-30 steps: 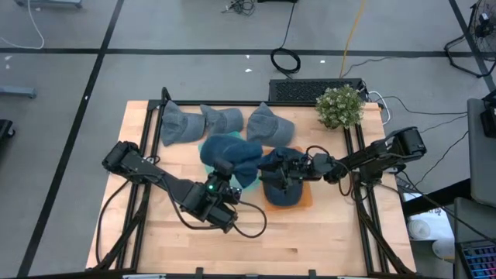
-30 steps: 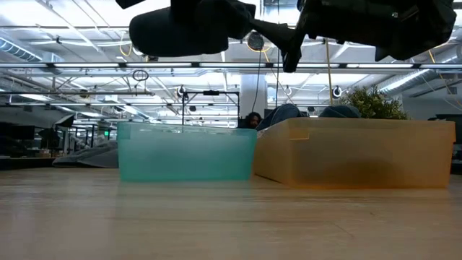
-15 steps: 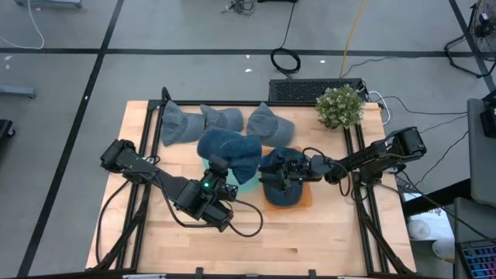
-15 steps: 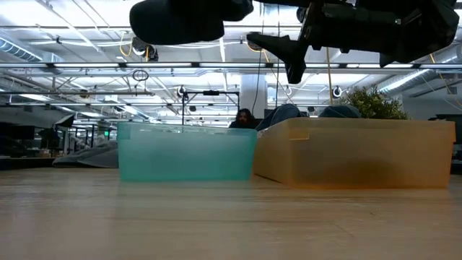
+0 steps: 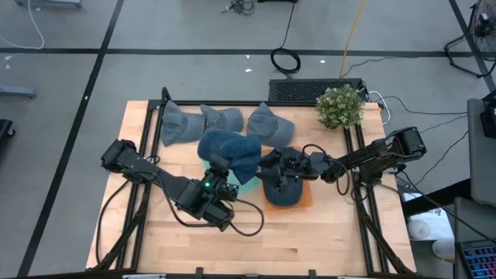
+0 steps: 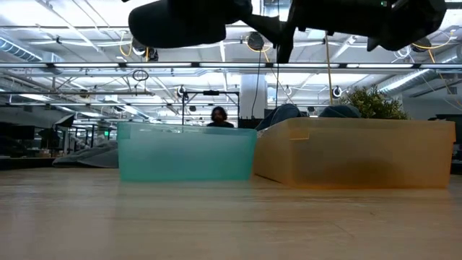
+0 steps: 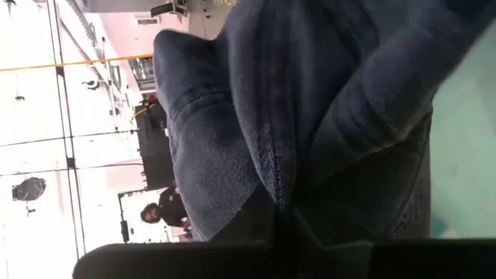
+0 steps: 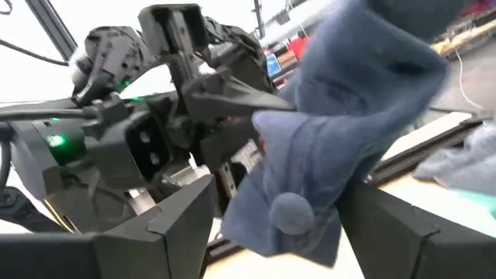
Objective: Pick & Place hat
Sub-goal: Put the blue cap into the orange bin
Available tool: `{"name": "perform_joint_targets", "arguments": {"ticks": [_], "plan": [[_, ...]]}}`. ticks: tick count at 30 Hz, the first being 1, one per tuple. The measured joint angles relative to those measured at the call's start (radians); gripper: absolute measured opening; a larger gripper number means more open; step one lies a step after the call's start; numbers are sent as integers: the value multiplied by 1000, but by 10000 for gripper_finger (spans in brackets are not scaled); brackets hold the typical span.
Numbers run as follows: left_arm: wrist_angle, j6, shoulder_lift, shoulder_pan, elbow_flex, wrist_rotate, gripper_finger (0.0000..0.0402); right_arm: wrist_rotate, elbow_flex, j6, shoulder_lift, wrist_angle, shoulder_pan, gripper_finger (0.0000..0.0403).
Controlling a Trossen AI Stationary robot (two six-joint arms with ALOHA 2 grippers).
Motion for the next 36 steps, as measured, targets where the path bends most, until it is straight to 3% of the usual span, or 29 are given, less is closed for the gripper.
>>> {"name": "perform_joint_targets", "arguments": {"ticks": [13, 20, 36], "plan": [[73, 33, 0, 15, 0, 35, 5, -3, 9, 1, 0, 0, -5, 234], [79, 26, 0, 22, 0, 60, 5, -81, 10, -3, 0, 36, -5, 183], [83, -2, 0, 42, 0, 109, 13, -79, 10, -109, 0, 31, 3, 42]]}}
